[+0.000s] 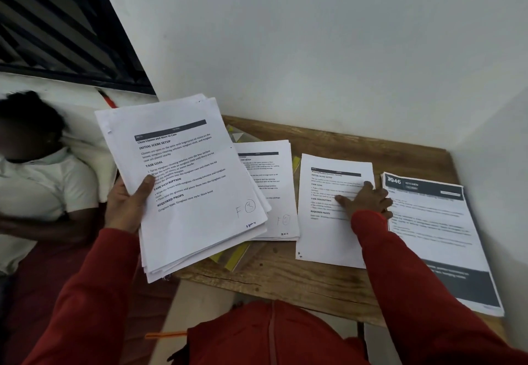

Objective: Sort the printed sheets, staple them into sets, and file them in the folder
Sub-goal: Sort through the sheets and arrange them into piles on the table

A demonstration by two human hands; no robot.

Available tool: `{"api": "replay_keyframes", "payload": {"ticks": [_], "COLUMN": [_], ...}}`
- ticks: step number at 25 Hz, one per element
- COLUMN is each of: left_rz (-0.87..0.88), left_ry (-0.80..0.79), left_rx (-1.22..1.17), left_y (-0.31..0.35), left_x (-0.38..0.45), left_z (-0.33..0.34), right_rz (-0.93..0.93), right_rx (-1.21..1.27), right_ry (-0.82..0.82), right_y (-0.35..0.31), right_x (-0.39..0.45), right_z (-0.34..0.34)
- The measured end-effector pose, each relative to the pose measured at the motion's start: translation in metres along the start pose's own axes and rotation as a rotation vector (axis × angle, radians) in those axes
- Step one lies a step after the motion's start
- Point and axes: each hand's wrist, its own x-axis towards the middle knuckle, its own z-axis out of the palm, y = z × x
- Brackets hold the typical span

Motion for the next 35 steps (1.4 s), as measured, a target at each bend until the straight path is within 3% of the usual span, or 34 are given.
{"api": "replay_keyframes", "payload": {"ticks": [5,12,15,20,22,26,32,35], "left_rz": [-0.018,-0.023,-0.033,-0.018,-0.013,-0.021,-0.023,-0.027], "left_ry": [-0.031,-0.024,-0.026,0.007,0.018,0.038,0.011,0.017], "left_rx": [-0.036,-0.06,-0.064,-0.031,-0.039,-0.067,-0.033,-0.044], "left_y": [0.001,0.005,0.004,0.004,0.005,0.006,0.006,0.006], "left_x": [-0.003,-0.007,-0.004,-0.001,-0.002,-0.003,-0.012,-0.014], "left_z": [0.0,0.005,-0.004,-0.02,-0.022,-0.029,-0.041,-0.048], "right_rz": [-0.053,-0.068,-0.095,-0.481,-0.514,-0.551,-0.417,-0.337], "right_rx": [-0.072,0.308,0.277,0.43,0.558,0.858,0.712,0.563], "right_ry": [-0.019,0.037,0.056,0.272,0.356,0.191,-0.2,-0.18], "right_y": [-0.008,-0.009,-0.003,-0.029,-0.041,-0.07,-0.088,-0.067], "right_x": [0.002,0.018,0.014,0.004,-0.003,-0.005,-0.004,0.019], "right_z": [0.001,-0.011,-0.035,-0.128,-0.15,-0.138,-0.035,-0.02]}}
